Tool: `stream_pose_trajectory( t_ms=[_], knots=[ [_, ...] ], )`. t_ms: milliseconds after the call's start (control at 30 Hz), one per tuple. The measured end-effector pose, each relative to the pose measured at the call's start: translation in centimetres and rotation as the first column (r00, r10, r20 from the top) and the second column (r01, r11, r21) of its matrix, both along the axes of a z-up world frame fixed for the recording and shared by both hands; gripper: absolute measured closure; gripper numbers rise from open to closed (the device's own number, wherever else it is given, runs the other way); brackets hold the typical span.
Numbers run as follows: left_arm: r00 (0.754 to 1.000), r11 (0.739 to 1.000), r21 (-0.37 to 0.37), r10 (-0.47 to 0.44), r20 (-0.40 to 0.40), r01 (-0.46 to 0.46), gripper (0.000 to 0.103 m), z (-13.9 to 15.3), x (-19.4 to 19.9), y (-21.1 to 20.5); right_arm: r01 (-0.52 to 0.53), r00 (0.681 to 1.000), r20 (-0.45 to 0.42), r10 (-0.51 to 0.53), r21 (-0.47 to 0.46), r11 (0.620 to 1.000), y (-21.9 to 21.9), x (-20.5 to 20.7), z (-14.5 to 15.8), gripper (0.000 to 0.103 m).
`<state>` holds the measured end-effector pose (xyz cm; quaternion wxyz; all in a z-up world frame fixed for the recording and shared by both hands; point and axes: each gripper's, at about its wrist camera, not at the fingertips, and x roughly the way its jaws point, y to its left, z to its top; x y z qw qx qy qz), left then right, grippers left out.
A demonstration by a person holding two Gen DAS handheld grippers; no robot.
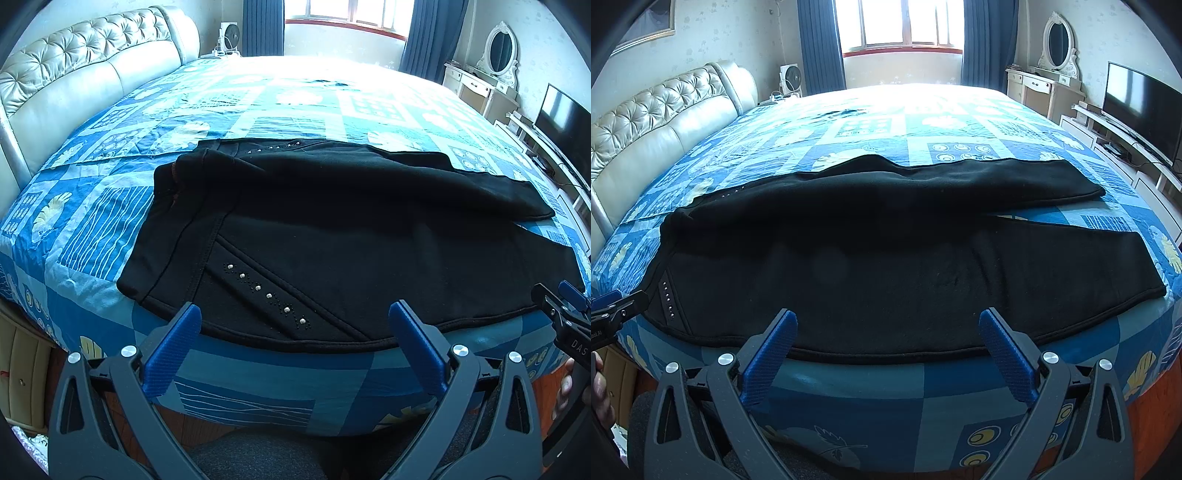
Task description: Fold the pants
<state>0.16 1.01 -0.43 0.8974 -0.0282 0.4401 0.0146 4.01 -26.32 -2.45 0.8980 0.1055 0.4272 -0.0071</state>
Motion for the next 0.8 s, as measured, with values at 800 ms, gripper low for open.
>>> stream_pose_trajectory(
  t_ms=[800],
  knots=[
    [0.994, 0.995, 0.028, -0.094, 0.053, 0.093, 0.002, 0.6, -0.8, -0.4, -0.123, 0.992, -0.003, 0.124, 0.085, 0.989, -0.4, 1.0, 0.6, 0.005]
  ],
)
